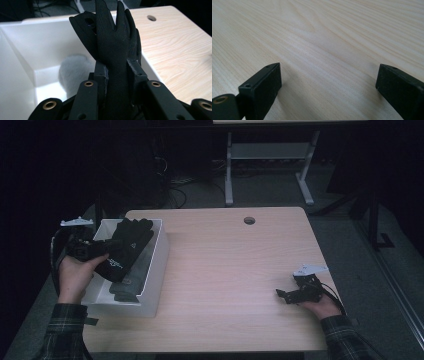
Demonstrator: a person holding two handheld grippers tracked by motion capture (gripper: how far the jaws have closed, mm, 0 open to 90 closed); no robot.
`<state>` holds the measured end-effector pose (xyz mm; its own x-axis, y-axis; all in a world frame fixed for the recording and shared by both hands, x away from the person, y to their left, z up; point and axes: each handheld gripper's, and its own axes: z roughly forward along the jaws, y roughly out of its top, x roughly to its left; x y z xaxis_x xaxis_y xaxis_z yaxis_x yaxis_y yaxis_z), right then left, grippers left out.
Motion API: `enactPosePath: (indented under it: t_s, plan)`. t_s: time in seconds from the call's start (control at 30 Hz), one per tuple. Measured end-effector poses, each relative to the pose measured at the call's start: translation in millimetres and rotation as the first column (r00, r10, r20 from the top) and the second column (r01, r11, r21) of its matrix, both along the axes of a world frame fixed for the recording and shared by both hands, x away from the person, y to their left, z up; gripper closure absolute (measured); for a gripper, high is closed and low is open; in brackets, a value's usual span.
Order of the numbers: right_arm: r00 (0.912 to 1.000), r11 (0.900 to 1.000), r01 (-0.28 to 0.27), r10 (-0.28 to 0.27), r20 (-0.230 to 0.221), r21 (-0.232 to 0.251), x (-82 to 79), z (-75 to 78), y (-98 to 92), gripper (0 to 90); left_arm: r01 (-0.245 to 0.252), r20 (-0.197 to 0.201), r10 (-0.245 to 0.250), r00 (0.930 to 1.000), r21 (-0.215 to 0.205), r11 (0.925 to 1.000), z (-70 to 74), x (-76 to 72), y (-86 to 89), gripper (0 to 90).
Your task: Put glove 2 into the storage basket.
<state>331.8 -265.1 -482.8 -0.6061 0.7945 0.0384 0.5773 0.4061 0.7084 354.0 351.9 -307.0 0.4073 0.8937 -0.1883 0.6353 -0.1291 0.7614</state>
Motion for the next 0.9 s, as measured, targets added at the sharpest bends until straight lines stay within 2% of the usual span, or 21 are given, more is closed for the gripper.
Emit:
enactPosePath:
  t_s: [0.23, 0.4, 0.53, 0.67, 0.8, 0.9]
  plan:
    - [1.0, 1.0, 0.0, 0.0, 0.0, -0.001, 0.0, 0.0, 0.0, 5.9, -0.047, -0.063, 0.047, 0.9969, -0.004, 0.9989, -37.6, 10.2, 2.8, 72.2]
    - [1.0, 1.0, 0.001, -0.001, 0.0, 0.0, 0.0, 0.0, 0.1, 5.9, -0.078, -0.089, 0.078, 0.993, 0.0, 0.9969, -55.1, 17.4, 3.9, 71.9]
    - [1.0, 1.0, 0.001, -0.001, 0.0, 0.0, 0.0, 0.0, 0.1, 5.9, -0.102, -0.108, 0.101, 0.9891, -0.005, 0.9948, -61.5, 19.6, 7.0, 69.9]
    - [1.0, 1.0, 0.001, -0.001, 0.0, 0.0, 0.0, 0.0, 0.1, 5.9, -0.117, -0.137, 0.12, 0.9833, 0.028, 0.9927, -69.3, 22.8, 8.9, 61.9]
    - [1.0, 1.0, 0.001, -0.001, 0.0, 0.0, 0.0, 0.0, 0.1, 5.9, -0.14, -0.129, 0.146, 0.9808, 0.054, 0.9887, -71.1, 24.2, 11.1, 48.2]
    - [1.0, 1.0, 0.001, -0.001, 0.0, 0.0, 0.1, 0.0, 0.1, 5.9, -0.155, -0.112, 0.161, 0.9807, 0.06, 0.9861, -66.1, 22.9, 12.3, 41.5]
